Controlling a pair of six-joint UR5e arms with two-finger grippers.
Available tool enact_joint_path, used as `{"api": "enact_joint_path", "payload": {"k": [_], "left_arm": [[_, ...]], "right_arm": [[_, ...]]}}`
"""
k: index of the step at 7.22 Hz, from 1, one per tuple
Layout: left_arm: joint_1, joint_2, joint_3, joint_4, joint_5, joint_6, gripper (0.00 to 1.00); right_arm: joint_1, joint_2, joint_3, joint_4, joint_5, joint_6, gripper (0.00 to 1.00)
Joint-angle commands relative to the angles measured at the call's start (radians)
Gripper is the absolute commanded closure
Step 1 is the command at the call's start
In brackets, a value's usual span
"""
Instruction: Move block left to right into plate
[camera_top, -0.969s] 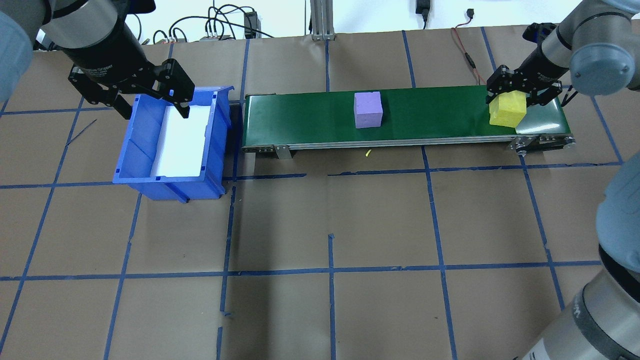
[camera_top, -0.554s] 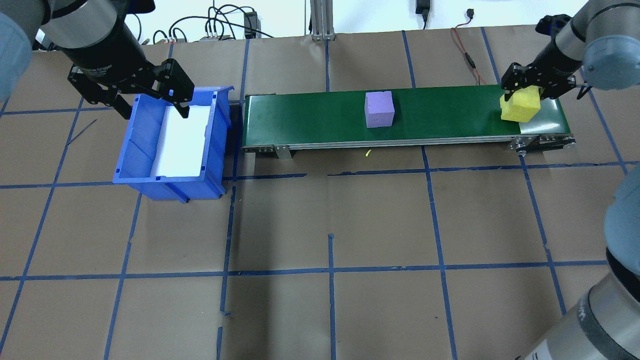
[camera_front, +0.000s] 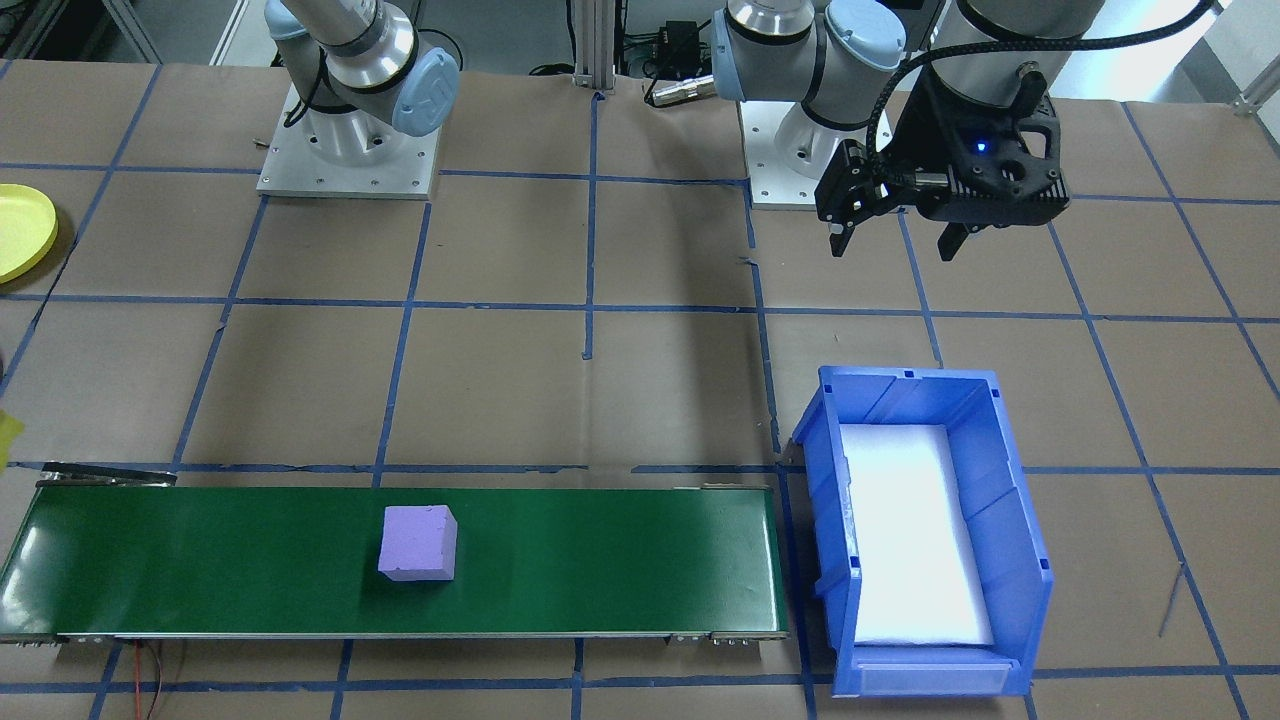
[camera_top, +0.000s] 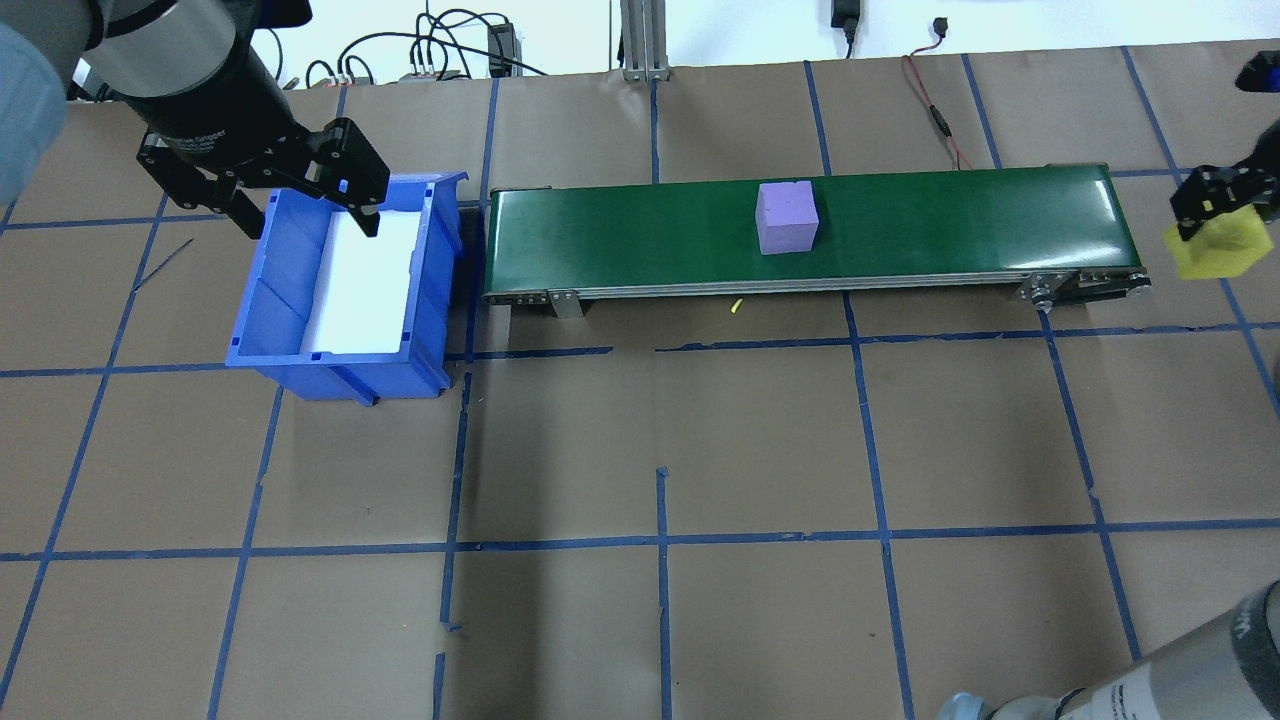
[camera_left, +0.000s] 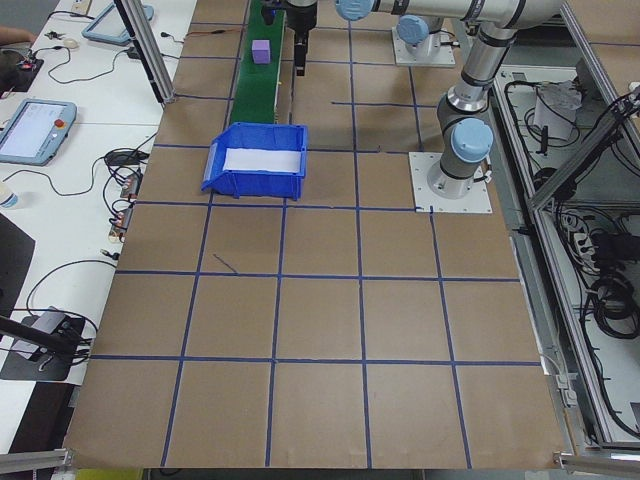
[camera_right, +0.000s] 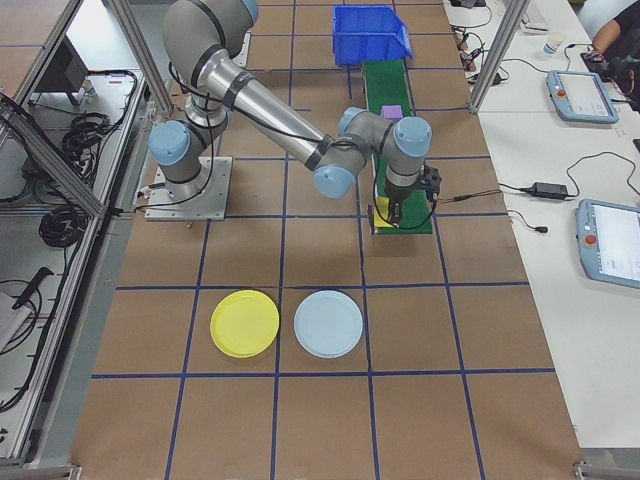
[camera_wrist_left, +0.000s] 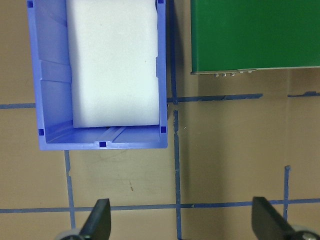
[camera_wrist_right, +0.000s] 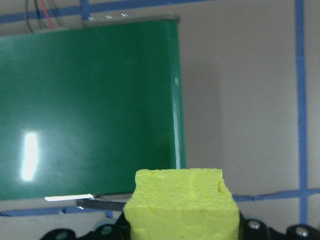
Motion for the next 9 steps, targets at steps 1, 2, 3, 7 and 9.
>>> {"api": "enact_joint_path", "payload": {"k": [1,2,3,7,9], "left_arm": [[0.0,0.001,0.0,0.0,-0.001,-0.006,0.0],[0.0,0.001,0.0,0.0,-0.001,-0.006,0.0],[0.0,0.001,0.0,0.0,-0.001,-0.007,0.0],[0.0,0.001,0.0,-0.001,-0.003,-0.01,0.0],[0.0,0.002,0.0,-0.001,-0.001,-0.009,0.0]], "right_arm": [[-0.22,-0.075,0.076,0.005,-0.039,-0.242,0.87],[-0.348,-0.077,0.105,0.006,-0.045,-0.325,0.86],[-0.496,-0.078,0.133,0.015,-0.043,-0.384,0.86],[-0.719,-0.017,0.251,-0.008,-0.026,-0.619,0.64],[-0.717,0.011,0.243,-0.096,-0.034,-0.617,0.0]]}}
